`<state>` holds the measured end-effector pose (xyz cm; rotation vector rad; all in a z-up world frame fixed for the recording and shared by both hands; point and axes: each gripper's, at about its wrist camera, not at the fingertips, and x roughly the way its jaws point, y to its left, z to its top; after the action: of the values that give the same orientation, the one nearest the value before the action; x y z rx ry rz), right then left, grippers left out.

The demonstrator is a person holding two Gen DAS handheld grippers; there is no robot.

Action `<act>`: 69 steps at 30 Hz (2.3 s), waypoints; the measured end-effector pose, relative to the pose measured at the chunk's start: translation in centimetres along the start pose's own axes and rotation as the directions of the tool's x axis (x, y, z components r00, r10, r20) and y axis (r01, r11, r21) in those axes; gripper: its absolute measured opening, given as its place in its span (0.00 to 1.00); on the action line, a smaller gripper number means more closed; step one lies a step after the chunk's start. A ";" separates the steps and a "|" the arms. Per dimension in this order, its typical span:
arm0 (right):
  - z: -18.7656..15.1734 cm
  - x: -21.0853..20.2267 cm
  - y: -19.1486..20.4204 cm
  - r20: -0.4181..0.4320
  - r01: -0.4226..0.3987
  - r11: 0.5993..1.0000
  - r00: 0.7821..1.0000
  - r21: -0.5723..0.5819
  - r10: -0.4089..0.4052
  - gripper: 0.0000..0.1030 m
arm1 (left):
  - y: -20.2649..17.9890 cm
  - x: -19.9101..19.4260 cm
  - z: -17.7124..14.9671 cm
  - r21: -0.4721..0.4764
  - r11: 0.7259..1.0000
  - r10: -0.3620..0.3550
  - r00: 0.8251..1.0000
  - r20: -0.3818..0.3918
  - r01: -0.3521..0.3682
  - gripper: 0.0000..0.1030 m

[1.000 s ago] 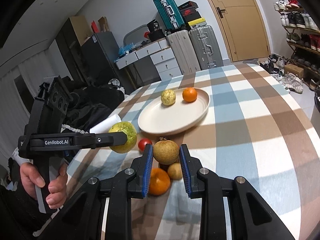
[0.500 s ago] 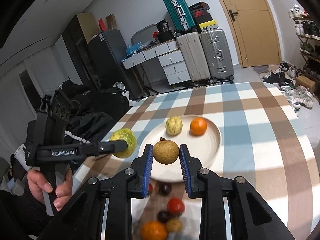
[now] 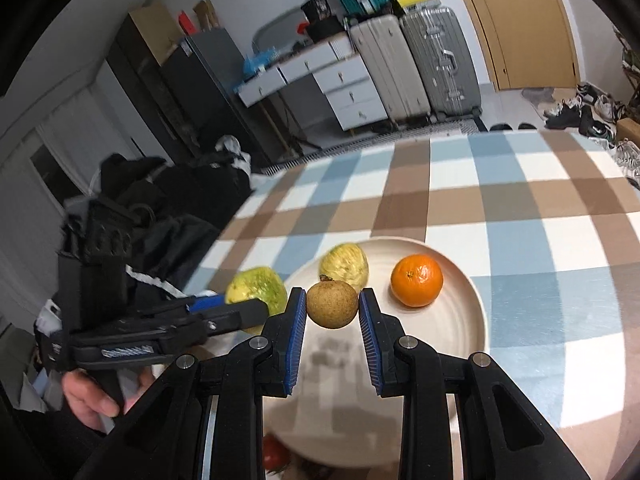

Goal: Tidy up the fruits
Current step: 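Carry the kiwi and guava onto the white plate and open both tools, then withdraw both tools from the plate toward the remaining fruits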

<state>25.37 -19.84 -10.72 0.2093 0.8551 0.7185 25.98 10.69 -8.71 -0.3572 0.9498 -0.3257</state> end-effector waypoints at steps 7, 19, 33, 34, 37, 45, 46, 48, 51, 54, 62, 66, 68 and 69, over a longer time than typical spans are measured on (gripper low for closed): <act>0.0 4.3 -1.6 -0.097 0.032 0.999 0.995 0.019 -0.030 0.27 | 0.9 1.9 0.0 -0.012 1.000 0.022 0.999 -0.025 -0.022 0.44; 0.9 5.8 -1.9 -0.103 0.083 0.997 0.991 -0.011 -0.083 0.27 | 0.8 2.8 0.1 -0.006 1.000 0.024 0.999 -0.038 -0.024 0.44; 1.0 5.1 -0.8 -0.092 0.091 0.995 0.991 -0.034 -0.094 0.41 | -0.2 1.3 0.2 -0.022 0.995 0.097 0.995 -0.013 -0.098 0.47; 1.0 4.5 -0.7 -0.076 0.086 0.996 0.993 -0.035 -0.089 0.42 | -0.5 0.9 0.1 -0.015 0.994 0.106 0.994 -0.008 -0.106 0.52; 0.9 1.9 -0.2 -0.015 0.078 0.996 0.997 -0.033 -0.078 0.48 | -1.6 -0.5 -0.5 0.008 0.989 0.150 0.989 0.017 -0.150 0.65; -0.6 -5.7 1.1 0.134 0.086 0.996 0.988 -0.030 -0.081 0.75 | -5.1 -4.8 -3.1 0.042 0.968 0.241 0.966 0.097 -0.246 0.73; -1.0 -7.0 1.5 0.156 0.087 0.996 0.984 -0.035 -0.081 0.78 | -5.8 -5.5 -3.6 0.052 0.964 0.254 0.961 0.112 -0.261 0.75; -1.9 -8.9 2.1 0.190 0.089 0.995 0.979 -0.044 -0.079 0.85 | -6.8 -6.5 -4.4 0.064 0.955 0.279 0.951 0.135 -0.289 0.77; -3.3 -11.5 3.0 0.237 0.103 0.993 0.968 -0.056 -0.087 0.92 | -8.4 -8.1 -5.8 0.068 0.949 0.292 0.940 0.179 -0.308 0.79; -5.0 -13.9 3.7 0.284 0.112 0.992 0.955 -0.058 -0.091 0.98 | -9.8 -9.5 -7.3 0.072 0.945 0.299 0.932 0.207 -0.320 0.79; -9.6 -17.7 5.6 0.332 0.126 0.989 0.938 -0.072 -0.095 1.00 | -12.2 -12.8 -11.4 0.064 0.922 0.351 0.893 0.283 -0.383 0.90; -11.3 -18.6 6.5 0.335 0.142 0.985 0.937 -0.096 -0.102 1.00 | -12.5 -14.0 -13.2 0.059 0.921 0.350 0.883 0.312 -0.385 0.99; -12.1 -18.8 7.1 0.333 0.165 0.980 0.935 -0.108 -0.120 1.00 | -12.6 -14.6 -14.1 0.062 0.920 0.348 0.878 0.328 -0.387 0.99; -12.5 -18.9 7.2 0.334 0.171 0.979 0.934 -0.111 -0.125 1.00 | -12.6 -14.7 -14.5 0.063 0.920 0.347 0.877 0.333 -0.388 0.99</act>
<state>4.09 -28.16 -4.02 0.1321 0.4969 0.5784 4.50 3.38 -0.22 -0.0980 0.6568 0.0243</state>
